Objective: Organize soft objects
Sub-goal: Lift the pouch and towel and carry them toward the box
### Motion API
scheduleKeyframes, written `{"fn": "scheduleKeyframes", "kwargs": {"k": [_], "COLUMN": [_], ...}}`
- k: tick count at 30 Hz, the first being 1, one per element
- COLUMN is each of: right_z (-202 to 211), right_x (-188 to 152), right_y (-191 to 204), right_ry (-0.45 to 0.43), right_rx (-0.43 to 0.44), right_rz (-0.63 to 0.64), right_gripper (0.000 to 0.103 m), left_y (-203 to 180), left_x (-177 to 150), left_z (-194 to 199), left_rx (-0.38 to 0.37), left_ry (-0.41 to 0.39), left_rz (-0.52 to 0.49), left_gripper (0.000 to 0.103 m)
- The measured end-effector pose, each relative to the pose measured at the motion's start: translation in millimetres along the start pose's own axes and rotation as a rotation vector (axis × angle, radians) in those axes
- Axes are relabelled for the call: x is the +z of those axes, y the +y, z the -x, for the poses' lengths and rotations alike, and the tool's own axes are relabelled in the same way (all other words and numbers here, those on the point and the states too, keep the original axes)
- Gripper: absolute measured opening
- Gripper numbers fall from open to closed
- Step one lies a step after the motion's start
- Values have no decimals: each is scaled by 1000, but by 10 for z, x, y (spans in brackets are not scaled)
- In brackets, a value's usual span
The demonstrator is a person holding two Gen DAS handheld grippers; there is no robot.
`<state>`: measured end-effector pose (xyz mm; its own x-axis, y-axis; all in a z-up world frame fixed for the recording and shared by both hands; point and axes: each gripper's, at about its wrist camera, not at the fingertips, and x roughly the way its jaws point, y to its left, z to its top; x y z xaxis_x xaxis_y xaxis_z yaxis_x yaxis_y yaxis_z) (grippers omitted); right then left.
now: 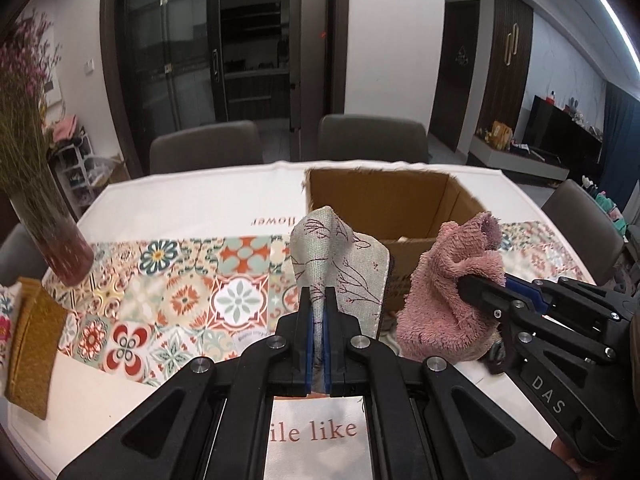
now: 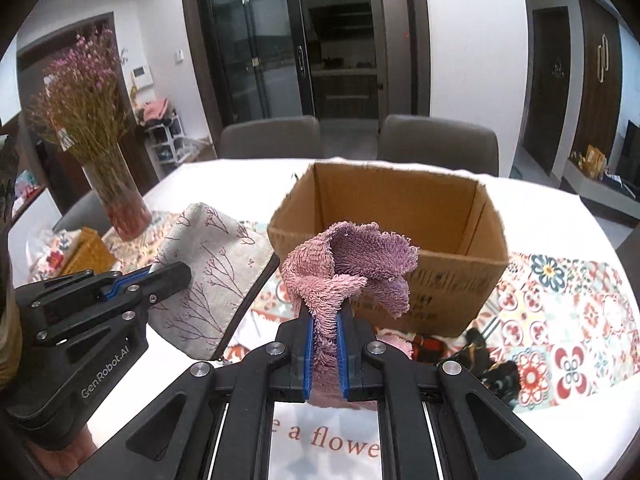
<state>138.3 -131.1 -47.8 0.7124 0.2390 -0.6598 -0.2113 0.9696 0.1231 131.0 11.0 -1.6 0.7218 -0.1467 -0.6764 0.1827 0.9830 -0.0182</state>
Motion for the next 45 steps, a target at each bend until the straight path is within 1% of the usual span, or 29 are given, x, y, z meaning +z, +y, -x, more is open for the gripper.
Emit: {"fn": "scheduleKeyframes", "kwargs": {"k": [4, 11, 18, 26, 39, 45], "right_z": [187, 487, 648, 605, 394, 276], "right_x": [85, 290, 459, 610, 908, 1059], "right_y": [-52, -101, -146, -246, -447, -518], "right_ry": [-23, -80, -116, -115, -113, -115], "right_rx": [10, 4, -8, -20, -47, -58], "right_rz": [-14, -1, -1, -6, -12, -13], "right_gripper": [11, 11, 11, 11, 11, 11], "left_y": [-88, -195, -281, -331, -352, -333], "left_x": [115, 316, 489, 618, 952, 1053], "left_z": [137, 329, 360, 228, -88, -221], "left_rx": [-32, -53, -66, -71, -82, -82], "left_ry": [-14, -53, -81, -75, -74, -73], "left_rz": [-12, -33, -56, -57, -62, -60], "left_gripper": [5, 5, 5, 5, 5, 6]}}
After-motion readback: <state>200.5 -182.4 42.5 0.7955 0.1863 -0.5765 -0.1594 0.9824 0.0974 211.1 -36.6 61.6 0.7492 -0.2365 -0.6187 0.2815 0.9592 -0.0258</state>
